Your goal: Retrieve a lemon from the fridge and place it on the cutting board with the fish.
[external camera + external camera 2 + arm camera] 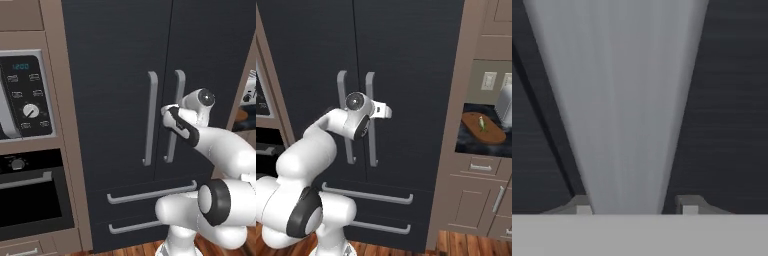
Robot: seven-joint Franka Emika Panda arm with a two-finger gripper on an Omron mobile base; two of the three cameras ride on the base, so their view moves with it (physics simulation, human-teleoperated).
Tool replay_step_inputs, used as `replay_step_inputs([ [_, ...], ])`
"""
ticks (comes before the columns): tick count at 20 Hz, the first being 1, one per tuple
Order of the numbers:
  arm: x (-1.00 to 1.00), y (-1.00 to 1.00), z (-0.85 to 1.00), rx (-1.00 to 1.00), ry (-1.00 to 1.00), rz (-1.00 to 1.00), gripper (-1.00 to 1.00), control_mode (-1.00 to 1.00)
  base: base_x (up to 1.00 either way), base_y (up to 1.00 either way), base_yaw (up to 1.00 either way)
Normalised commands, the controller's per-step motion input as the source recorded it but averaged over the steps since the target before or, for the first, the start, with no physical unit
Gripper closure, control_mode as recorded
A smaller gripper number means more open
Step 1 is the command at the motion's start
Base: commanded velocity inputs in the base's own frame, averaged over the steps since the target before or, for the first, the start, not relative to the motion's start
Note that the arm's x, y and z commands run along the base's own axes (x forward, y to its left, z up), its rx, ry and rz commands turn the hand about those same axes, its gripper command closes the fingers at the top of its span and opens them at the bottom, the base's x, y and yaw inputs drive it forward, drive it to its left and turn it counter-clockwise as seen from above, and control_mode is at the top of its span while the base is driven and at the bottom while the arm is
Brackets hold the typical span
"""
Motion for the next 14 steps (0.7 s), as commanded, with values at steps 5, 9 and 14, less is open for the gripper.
replay_step_inputs([
  [5, -0.36, -0.43, 0.02, 0.02, 0.06, -0.02, 1.00, -1.00, 0.00, 0.00, 0.00],
  [9, -0.96, -0.76, 0.10, 0.08, 0.01, -0.03, 1.00, -1.00, 0.00, 0.00, 0.00],
  [14, -1.00, -1.00, 0.02, 0.20, 0.04, 0.00, 1.00, -1.00, 0.00, 0.00, 0.00],
])
